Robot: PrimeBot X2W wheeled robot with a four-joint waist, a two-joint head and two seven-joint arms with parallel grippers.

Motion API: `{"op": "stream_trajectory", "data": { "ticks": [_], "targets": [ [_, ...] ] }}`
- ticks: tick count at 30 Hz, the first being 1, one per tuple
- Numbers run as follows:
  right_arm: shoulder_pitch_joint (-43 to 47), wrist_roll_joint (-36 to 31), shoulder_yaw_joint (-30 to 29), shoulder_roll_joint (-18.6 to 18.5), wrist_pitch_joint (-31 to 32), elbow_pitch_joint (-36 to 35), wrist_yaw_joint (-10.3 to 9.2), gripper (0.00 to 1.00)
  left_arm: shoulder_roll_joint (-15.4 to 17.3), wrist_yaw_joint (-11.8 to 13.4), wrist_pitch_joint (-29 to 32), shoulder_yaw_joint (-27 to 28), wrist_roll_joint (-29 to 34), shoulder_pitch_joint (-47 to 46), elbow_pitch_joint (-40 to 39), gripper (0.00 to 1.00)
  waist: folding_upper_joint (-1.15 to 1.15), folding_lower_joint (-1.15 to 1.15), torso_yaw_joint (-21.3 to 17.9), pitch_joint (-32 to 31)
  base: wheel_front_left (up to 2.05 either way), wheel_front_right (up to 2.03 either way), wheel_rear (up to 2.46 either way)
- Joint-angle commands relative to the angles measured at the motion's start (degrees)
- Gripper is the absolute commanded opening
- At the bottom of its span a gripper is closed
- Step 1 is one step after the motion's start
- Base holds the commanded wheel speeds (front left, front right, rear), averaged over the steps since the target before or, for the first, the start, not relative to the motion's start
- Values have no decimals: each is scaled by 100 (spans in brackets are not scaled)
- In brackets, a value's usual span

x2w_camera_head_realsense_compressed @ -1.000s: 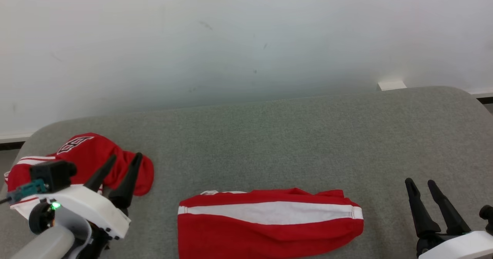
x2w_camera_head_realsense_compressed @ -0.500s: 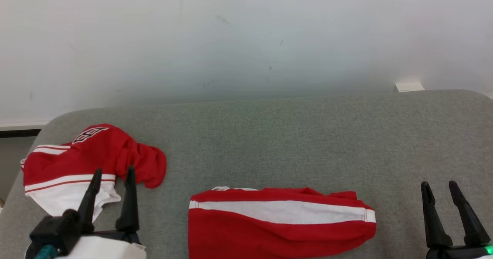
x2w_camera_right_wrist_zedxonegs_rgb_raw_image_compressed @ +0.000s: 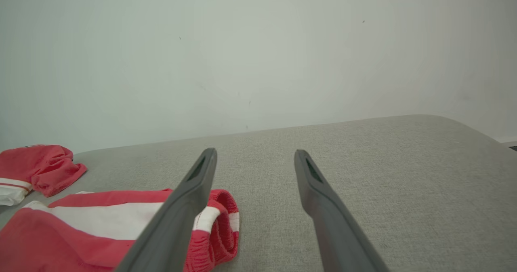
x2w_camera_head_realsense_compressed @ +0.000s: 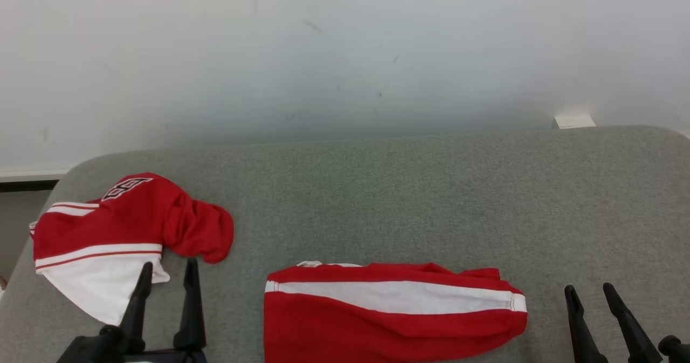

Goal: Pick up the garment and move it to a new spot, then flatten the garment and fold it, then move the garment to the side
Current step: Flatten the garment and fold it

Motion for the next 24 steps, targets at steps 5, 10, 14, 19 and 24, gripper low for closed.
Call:
{"op": "stream_trajectory", "data": {
  "ticks": [5,10,14,19,24],
  "targets": [
    [-113,104,263,-130,161,120,-10,100,-203,-291,-2,236,334,-26,97,100,0,0,39,-11,0,0,0],
    [-395,279,735,-284,897,435,-11,100,-315,-470,-2,320,433,-42,196,100,0,0,45,2,0,0,0],
    [-751,414,1029,-315,1413,802,-11,100,-339,-565,-1,300,487,-120,246,100,0,0,107,32,0,0,0],
    [-1107,609,1238,-369,1854,1283,-10,100,-355,-628,-2,278,507,-188,283,100,0,0,263,82,0,0,0],
    [-1425,823,1340,-419,1886,1657,-11,100,-361,-652,-1,285,464,-245,289,100,0,0,406,224,0,0,0]
  ]
}}
